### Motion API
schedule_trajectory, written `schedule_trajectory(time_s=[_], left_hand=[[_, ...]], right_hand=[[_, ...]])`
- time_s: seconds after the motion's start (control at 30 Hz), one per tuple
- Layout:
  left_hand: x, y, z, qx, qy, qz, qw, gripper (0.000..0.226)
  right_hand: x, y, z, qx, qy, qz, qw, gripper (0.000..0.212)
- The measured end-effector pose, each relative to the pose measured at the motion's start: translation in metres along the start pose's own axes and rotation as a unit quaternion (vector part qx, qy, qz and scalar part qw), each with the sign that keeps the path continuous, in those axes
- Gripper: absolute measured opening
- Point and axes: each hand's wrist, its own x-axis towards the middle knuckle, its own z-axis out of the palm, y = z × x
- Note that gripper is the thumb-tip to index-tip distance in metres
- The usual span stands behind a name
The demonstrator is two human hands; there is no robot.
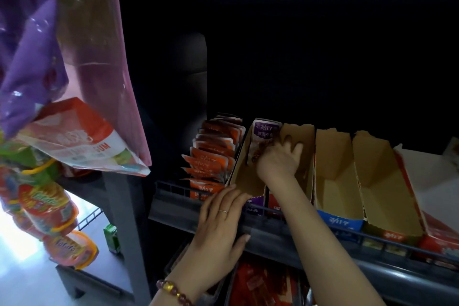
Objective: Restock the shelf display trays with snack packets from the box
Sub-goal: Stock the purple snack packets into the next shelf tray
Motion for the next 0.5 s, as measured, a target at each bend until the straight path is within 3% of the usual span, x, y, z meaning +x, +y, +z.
schedule_trajectory(time_s=[0.5], left_hand=[[0.0024,0.0012,-0.0062,-0.016,-0.027,-0.014,0.999,0.067]], right_hand=[[-0.0012,-0.0009,-0.0024,-0.003,-0.013,-0.010,1.000,0.048]])
